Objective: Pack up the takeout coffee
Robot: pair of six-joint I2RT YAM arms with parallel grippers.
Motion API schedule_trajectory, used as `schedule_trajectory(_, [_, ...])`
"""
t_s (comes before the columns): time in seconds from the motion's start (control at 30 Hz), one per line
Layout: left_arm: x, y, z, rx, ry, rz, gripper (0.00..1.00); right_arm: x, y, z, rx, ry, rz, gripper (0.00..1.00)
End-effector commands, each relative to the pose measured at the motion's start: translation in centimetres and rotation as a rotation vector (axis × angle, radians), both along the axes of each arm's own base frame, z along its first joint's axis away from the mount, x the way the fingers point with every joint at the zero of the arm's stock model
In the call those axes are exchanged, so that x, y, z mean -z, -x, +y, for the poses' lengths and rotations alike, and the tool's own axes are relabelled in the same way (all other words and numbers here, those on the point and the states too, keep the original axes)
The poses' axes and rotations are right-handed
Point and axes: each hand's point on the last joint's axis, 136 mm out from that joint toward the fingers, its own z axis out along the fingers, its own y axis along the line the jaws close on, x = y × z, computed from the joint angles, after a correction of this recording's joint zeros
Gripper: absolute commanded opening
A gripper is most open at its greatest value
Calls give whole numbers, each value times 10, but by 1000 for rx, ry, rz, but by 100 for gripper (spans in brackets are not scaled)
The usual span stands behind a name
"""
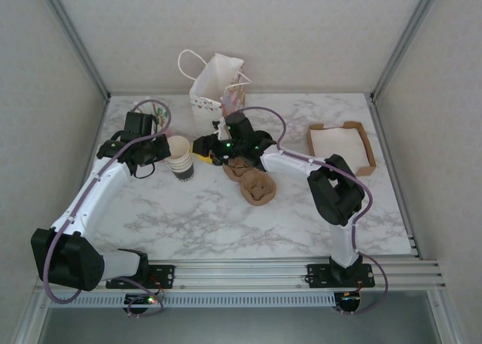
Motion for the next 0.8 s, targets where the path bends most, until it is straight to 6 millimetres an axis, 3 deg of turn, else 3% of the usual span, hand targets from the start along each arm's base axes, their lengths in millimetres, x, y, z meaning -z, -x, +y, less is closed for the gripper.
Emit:
schedule_trajectory(0.0, [-6,0,2,4,-1,-26,0,-5,3,11,-30,-39,-2,50])
schedule_trajectory(0.77, [-9,2,5,-10,17,-39,0,20,1,14,-12,-33,55,50])
